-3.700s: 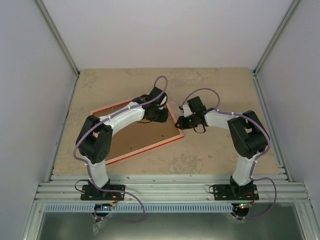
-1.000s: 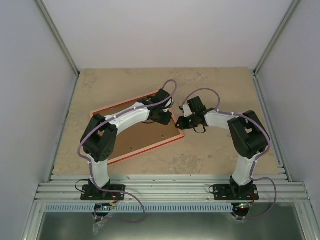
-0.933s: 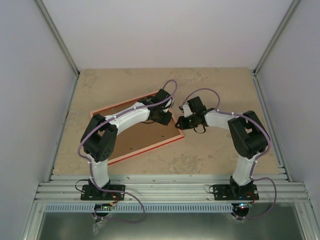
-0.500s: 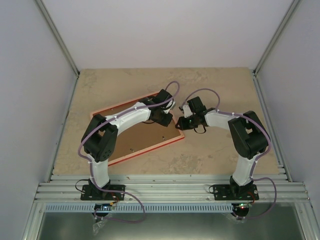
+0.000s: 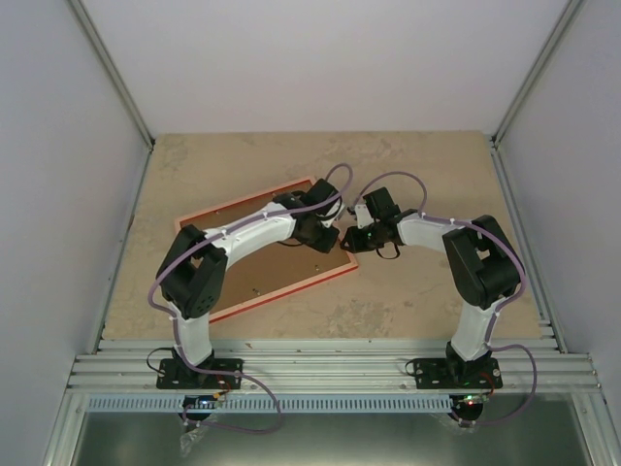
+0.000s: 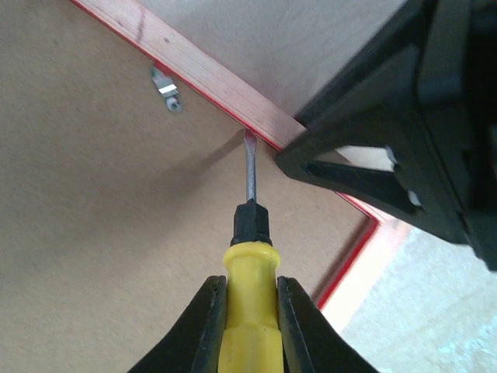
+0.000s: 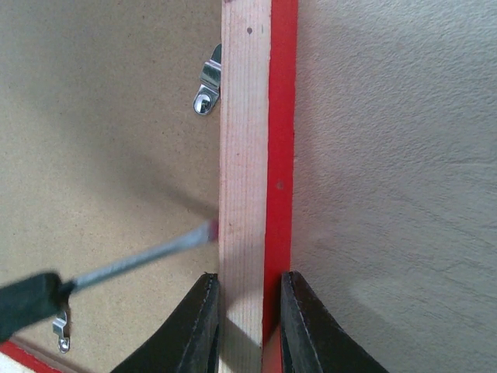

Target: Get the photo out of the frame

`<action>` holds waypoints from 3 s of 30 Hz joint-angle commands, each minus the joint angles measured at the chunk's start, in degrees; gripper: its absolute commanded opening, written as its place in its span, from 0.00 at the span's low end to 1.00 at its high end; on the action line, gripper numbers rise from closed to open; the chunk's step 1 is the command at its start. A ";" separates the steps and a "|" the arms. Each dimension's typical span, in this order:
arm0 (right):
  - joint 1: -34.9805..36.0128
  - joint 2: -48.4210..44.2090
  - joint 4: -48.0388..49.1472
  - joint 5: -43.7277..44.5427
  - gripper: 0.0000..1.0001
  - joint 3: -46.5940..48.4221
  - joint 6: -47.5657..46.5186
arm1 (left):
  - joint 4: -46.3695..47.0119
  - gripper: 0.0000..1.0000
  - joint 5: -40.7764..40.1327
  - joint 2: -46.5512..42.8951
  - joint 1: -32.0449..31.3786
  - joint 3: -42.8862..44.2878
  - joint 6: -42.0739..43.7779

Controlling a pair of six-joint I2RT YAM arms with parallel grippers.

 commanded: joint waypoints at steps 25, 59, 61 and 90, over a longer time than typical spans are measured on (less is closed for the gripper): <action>-0.28 0.99 -0.53 1.98 0.09 -0.38 -1.09 | 5.60 0.00 4.00 0.03 4.30 -0.27 -8.72; -0.28 0.03 -0.69 2.46 0.09 -1.04 -0.53 | 2.70 0.00 4.36 -3.63 6.12 -4.70 -9.70; -0.28 0.11 -0.67 2.42 0.09 -0.91 -0.52 | 2.71 0.00 3.75 -3.80 6.10 -4.68 -9.81; -11.14 -13.12 0.60 14.14 0.02 -13.89 13.17 | 10.29 0.00 -1.19 -20.58 12.47 -14.30 -18.48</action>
